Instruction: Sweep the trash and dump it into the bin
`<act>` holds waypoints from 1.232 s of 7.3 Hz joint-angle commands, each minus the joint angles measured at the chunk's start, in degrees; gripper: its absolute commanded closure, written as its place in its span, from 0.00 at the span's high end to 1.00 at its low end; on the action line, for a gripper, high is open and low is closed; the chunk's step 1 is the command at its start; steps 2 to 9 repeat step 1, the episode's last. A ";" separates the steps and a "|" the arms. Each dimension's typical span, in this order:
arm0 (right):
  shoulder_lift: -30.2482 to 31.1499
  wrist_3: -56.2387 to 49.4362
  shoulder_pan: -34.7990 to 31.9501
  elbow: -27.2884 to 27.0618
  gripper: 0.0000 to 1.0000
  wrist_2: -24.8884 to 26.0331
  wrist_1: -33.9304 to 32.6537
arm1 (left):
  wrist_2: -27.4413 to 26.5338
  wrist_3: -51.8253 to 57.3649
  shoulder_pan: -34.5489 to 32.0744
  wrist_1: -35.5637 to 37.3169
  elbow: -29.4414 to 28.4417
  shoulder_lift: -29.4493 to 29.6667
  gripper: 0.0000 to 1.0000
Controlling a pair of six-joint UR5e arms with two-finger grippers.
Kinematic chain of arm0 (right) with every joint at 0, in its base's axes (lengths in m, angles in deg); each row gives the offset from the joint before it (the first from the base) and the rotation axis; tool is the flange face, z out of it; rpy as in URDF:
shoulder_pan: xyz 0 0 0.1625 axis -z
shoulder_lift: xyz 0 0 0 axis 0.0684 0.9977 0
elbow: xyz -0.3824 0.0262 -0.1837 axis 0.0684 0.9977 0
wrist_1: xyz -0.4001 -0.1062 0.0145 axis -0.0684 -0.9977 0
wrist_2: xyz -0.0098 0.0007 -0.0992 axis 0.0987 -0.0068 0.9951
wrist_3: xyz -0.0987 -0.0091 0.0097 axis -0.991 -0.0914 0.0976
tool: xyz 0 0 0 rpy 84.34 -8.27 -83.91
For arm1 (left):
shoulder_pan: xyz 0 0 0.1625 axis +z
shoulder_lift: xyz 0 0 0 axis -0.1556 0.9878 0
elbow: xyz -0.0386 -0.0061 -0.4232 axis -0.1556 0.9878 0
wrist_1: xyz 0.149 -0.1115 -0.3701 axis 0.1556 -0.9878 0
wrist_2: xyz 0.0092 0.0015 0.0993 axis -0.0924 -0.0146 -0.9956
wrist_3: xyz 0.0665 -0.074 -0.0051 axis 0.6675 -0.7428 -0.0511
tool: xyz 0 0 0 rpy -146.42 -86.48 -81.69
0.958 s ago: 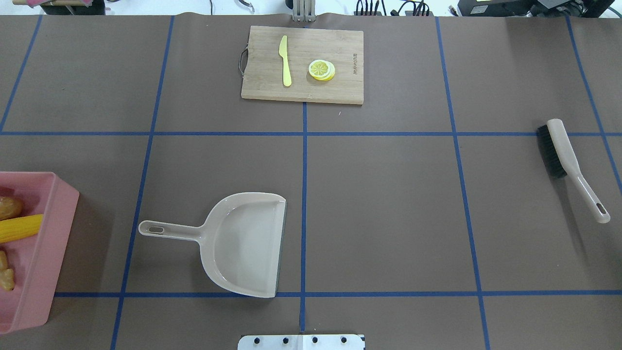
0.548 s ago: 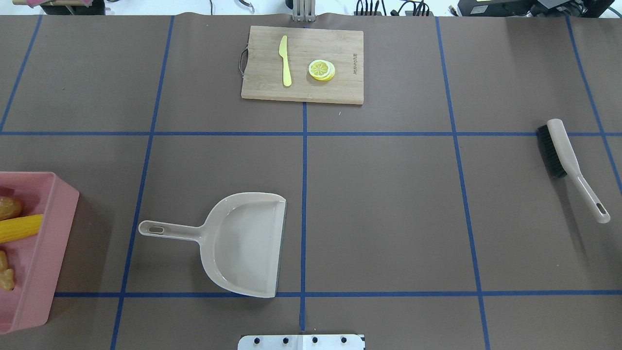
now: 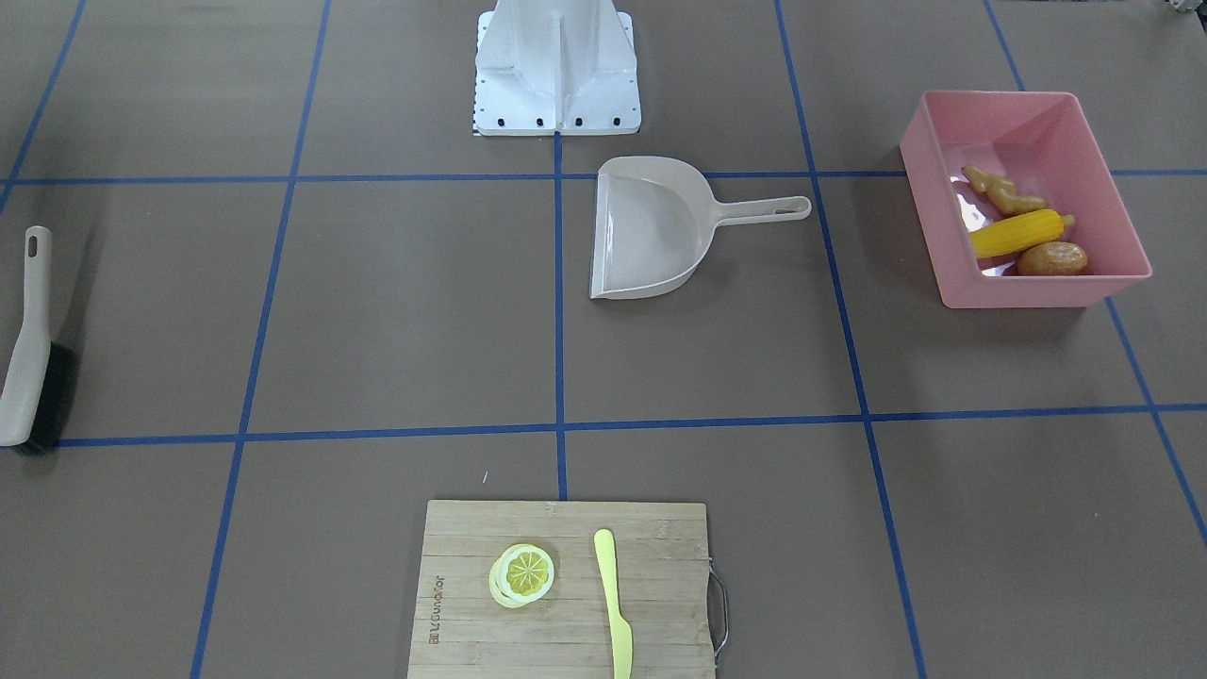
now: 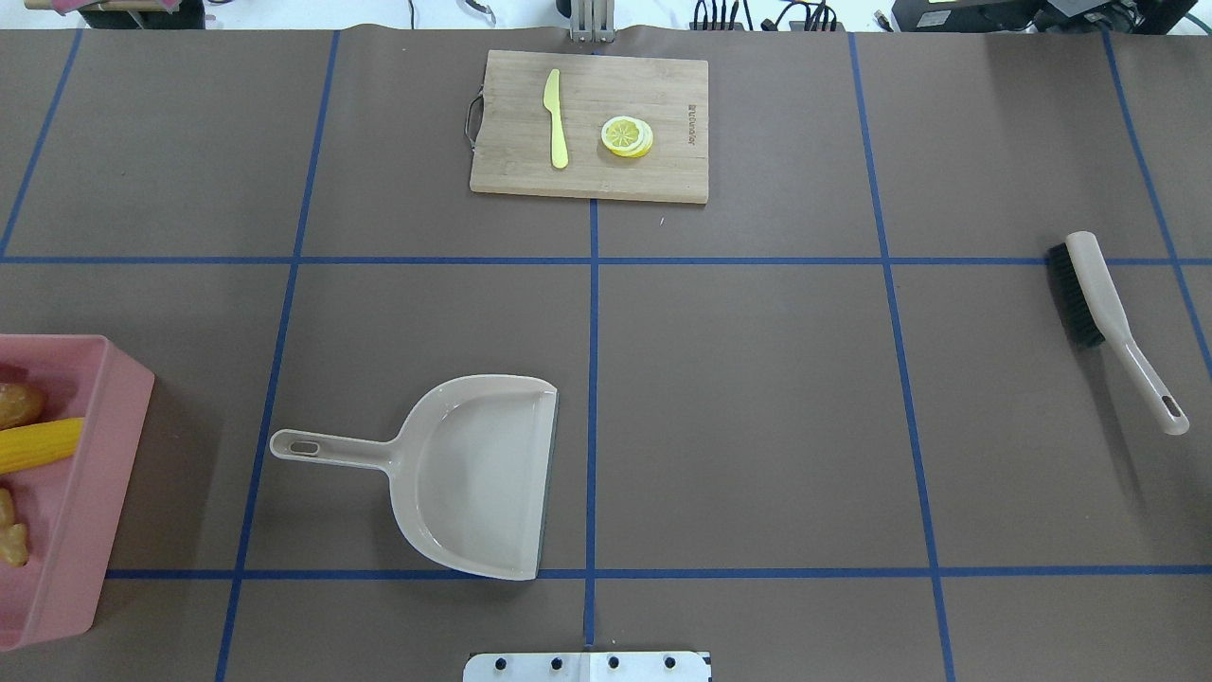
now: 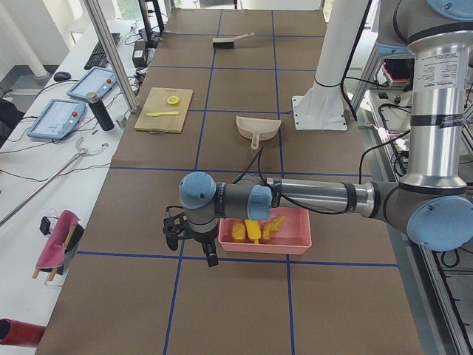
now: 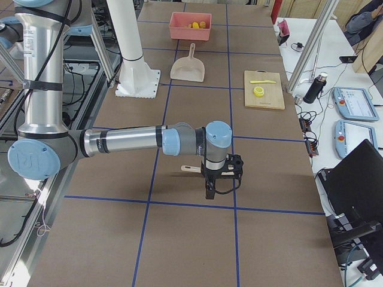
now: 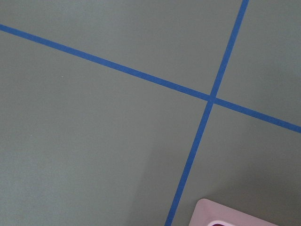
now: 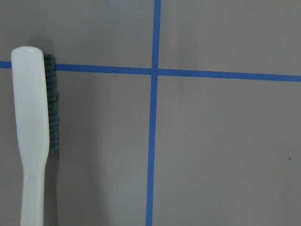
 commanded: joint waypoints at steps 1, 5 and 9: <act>0.00 -0.05 0.00 0.00 1.00 0.00 -0.09 | 0.00 -0.06 -0.05 0.00 0.09 0.00 0.99; 0.00 -0.05 0.00 0.00 1.00 0.00 -0.09 | 0.00 -0.06 -0.05 0.00 0.09 0.00 0.99; 0.00 -0.05 0.00 0.00 1.00 0.00 -0.09 | 0.00 -0.06 -0.05 0.00 0.09 0.00 0.99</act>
